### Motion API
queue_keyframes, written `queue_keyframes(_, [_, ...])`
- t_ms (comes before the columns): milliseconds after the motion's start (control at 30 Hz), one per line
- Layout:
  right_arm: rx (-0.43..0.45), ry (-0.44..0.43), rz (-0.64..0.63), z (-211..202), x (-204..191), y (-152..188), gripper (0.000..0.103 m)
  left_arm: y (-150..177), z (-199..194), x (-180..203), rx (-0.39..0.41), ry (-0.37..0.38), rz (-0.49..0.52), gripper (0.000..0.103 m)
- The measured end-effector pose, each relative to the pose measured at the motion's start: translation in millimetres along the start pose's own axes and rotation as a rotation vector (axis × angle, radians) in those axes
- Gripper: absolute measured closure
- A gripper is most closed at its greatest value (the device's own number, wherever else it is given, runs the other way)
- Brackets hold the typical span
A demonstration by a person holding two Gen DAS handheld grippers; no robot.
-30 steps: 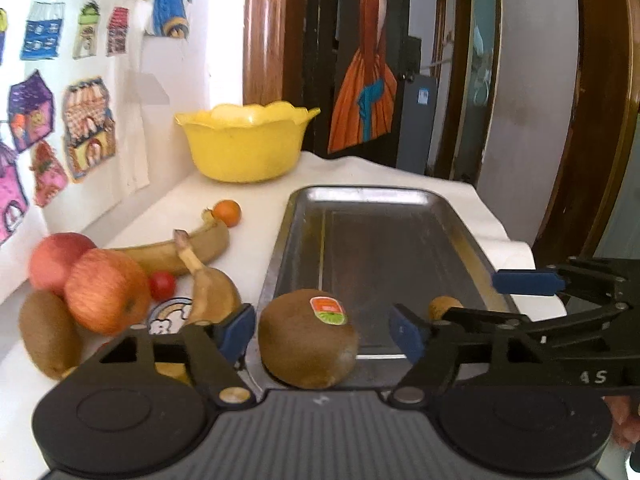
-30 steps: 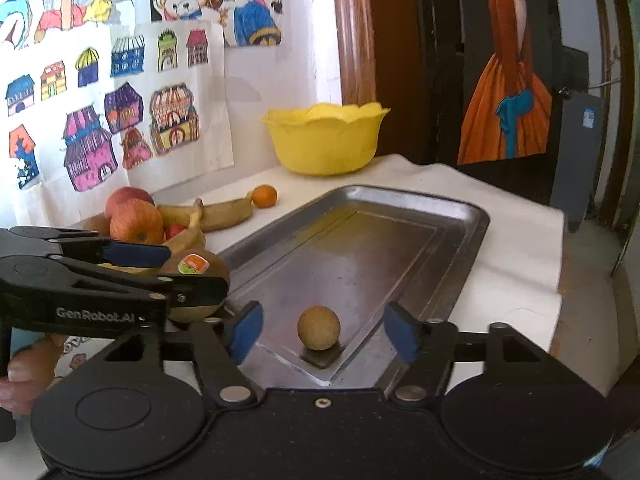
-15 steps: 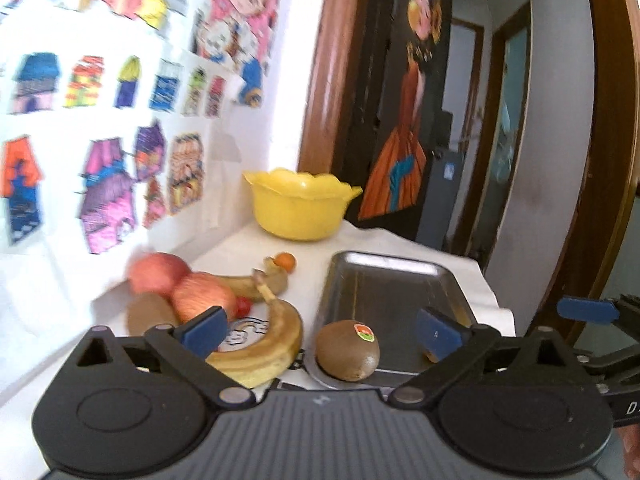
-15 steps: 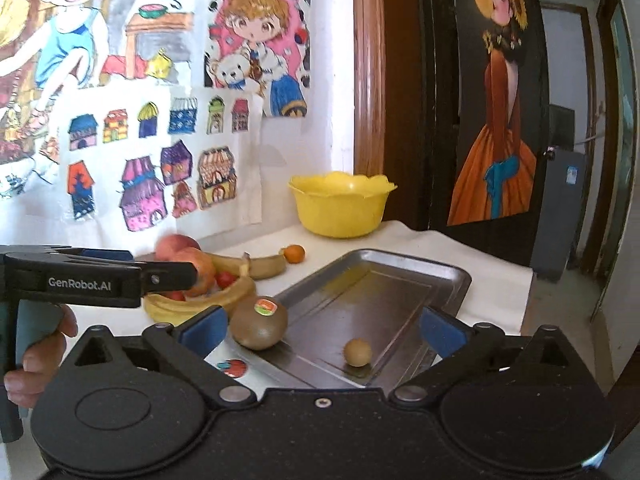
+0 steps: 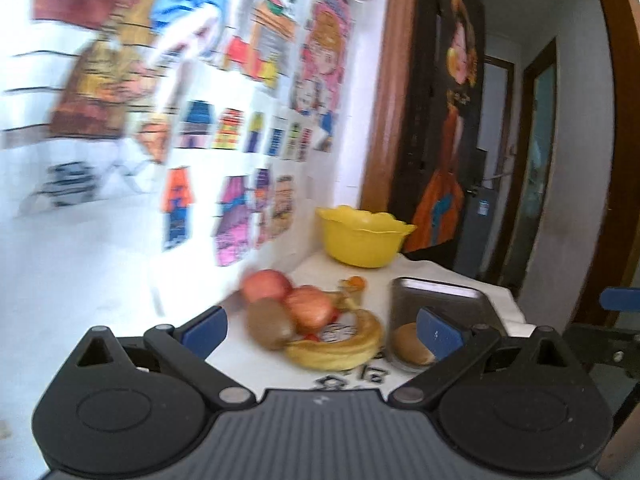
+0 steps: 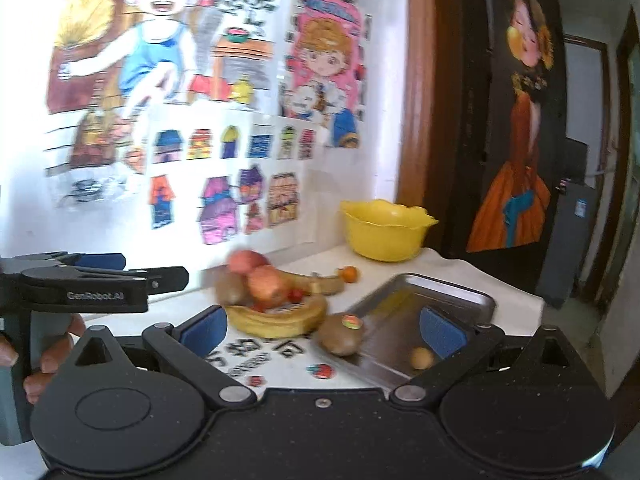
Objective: Organize fruits
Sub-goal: 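Withdraw both tools from the tray back toward the fruit pile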
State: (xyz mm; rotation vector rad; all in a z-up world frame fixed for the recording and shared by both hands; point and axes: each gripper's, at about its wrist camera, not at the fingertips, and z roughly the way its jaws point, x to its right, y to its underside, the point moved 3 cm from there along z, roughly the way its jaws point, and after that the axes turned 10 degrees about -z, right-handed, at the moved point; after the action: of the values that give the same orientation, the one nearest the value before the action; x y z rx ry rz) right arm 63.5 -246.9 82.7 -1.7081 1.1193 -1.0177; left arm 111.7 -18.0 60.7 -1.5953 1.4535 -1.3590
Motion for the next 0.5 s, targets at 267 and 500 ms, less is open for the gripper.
queue_keyframes(267, [0.021,-0.127,-0.045,2,-61,-10,0.001,4,-37,-43,0.016,-0.116,0.012,0.000])
queue_keyframes(500, [0.011,-0.194,-0.014,17,-88,-4,0.001,15,-44,-68,-0.002,-0.164,0.038,0.000])
